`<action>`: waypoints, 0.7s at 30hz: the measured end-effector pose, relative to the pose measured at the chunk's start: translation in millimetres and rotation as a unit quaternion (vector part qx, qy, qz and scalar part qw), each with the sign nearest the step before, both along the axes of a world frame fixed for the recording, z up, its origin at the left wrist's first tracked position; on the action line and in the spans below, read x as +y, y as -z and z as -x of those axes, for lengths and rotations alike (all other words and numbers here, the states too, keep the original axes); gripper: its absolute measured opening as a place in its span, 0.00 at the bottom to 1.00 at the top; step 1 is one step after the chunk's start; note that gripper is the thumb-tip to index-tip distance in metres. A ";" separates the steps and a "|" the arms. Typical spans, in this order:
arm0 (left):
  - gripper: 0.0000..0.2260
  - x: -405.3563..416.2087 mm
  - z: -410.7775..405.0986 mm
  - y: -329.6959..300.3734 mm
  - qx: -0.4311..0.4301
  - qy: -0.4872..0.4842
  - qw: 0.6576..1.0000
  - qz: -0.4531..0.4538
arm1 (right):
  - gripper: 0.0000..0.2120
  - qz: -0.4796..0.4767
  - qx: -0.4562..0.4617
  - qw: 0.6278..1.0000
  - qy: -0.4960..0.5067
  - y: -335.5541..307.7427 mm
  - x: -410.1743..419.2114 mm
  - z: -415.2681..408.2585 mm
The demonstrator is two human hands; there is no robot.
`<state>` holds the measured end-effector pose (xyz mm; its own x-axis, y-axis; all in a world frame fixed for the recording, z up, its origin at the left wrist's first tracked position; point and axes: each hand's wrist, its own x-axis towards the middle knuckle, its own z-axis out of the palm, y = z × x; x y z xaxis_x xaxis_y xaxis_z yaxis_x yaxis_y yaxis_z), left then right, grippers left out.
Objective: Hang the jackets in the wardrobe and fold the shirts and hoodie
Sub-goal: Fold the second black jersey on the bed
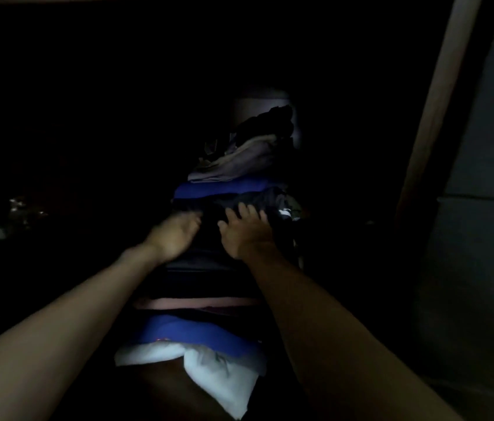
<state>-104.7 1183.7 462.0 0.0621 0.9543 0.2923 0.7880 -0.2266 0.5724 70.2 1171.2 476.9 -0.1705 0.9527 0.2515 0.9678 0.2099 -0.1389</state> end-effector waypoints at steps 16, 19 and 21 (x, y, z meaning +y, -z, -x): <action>0.21 -334.9 26.9 45.0 0.083 -0.233 0.969 0.012 | 0.24 0.085 0.039 0.915 -0.393 53.3 -183.3 59.4; 0.20 -438.8 8.6 59.6 0.089 -0.259 0.961 0.038 | 0.22 0.142 -0.020 0.876 -0.460 72.5 -242.8 69.6; 0.19 -501.4 2.0 70.0 0.096 -0.284 0.952 0.057 | 0.23 0.165 -0.076 0.847 -0.500 84.6 -292.2 90.0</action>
